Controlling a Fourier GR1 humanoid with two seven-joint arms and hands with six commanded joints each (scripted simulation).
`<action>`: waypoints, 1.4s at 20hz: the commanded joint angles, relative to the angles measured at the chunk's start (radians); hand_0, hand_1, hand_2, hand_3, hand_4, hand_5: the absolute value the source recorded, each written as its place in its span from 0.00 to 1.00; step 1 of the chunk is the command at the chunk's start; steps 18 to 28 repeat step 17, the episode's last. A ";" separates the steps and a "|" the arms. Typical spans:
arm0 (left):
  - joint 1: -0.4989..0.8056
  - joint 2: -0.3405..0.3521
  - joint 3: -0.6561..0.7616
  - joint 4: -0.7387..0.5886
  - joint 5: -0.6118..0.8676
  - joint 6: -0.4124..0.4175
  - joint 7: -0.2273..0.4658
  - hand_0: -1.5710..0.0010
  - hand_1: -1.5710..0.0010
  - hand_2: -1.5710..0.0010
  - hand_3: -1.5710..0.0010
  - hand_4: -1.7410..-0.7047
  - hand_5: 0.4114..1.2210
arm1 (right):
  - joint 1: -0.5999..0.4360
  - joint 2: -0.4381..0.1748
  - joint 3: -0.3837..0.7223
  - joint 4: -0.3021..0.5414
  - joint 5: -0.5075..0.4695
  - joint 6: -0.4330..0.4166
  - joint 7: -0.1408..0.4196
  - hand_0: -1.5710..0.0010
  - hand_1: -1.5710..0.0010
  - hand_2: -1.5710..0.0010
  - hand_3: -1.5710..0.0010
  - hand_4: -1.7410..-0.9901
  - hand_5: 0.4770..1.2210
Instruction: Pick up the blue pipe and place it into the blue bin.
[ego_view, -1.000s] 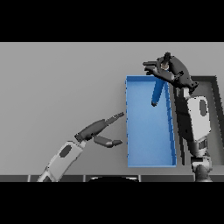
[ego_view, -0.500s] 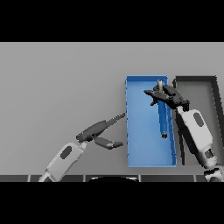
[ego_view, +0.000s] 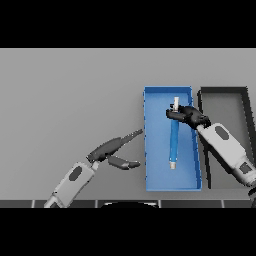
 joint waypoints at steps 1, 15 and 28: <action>-0.007 -0.006 -0.001 -0.002 0.001 0.000 0.007 1.00 1.00 1.00 1.00 0.81 0.05 | -0.006 0.008 0.011 0.002 0.021 0.004 -0.019 0.91 0.92 0.92 0.94 0.81 0.51; -0.011 -0.016 0.013 0.007 0.019 0.005 0.013 1.00 1.00 1.00 1.00 0.79 0.07 | 0.004 0.005 0.015 0.032 0.049 0.018 -0.078 0.99 0.99 0.99 1.00 0.82 0.26; -0.022 -0.019 0.016 0.014 0.022 0.001 0.021 1.00 1.00 1.00 1.00 0.79 0.07 | 0.005 0.013 0.015 0.042 0.052 0.025 -0.096 0.99 0.99 0.99 1.00 0.82 0.27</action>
